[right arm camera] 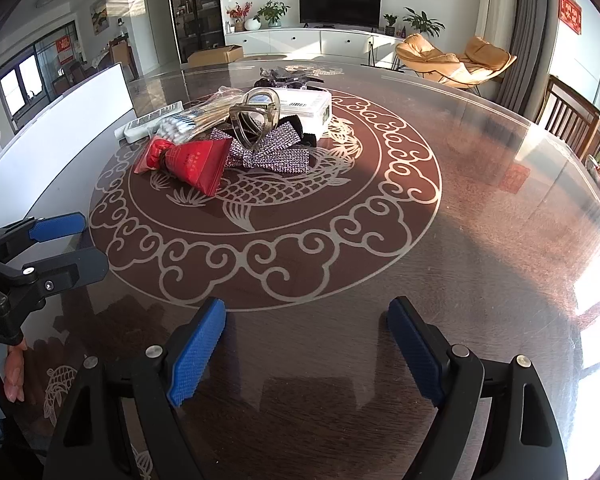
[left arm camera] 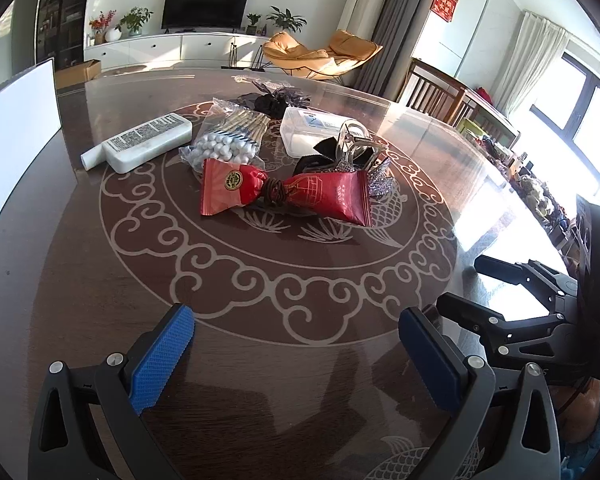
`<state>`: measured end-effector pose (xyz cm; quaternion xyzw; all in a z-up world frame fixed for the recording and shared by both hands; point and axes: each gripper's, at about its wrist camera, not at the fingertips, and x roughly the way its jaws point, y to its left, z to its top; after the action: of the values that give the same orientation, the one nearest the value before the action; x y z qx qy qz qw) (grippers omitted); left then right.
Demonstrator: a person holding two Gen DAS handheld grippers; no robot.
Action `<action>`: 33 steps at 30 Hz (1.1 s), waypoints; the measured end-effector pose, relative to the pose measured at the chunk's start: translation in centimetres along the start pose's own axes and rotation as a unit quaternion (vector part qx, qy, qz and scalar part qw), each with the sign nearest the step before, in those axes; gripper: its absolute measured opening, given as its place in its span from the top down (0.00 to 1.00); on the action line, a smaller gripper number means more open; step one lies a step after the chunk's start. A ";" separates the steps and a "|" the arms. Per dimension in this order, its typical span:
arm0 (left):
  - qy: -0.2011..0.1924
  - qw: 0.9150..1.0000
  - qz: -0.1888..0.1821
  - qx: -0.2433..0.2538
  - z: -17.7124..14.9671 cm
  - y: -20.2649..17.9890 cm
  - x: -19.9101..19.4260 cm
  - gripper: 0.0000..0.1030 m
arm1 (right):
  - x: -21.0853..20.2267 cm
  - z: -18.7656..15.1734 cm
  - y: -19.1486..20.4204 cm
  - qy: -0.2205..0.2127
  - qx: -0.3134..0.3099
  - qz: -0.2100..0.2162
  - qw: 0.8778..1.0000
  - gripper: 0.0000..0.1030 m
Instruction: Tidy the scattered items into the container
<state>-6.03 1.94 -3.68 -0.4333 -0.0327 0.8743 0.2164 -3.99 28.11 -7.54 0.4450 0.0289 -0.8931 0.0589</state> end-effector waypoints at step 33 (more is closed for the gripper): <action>0.009 0.998 0.054 0.011 0.1 -0.6 0.5 0.00 | 0.0 0.0 -0.1 0.000 -0.002 -0.002 1.000 0.17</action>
<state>-6.21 2.70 -3.86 -0.4400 0.0025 0.8809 0.1745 -3.99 28.18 -7.59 0.4451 0.0316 -0.8930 0.0580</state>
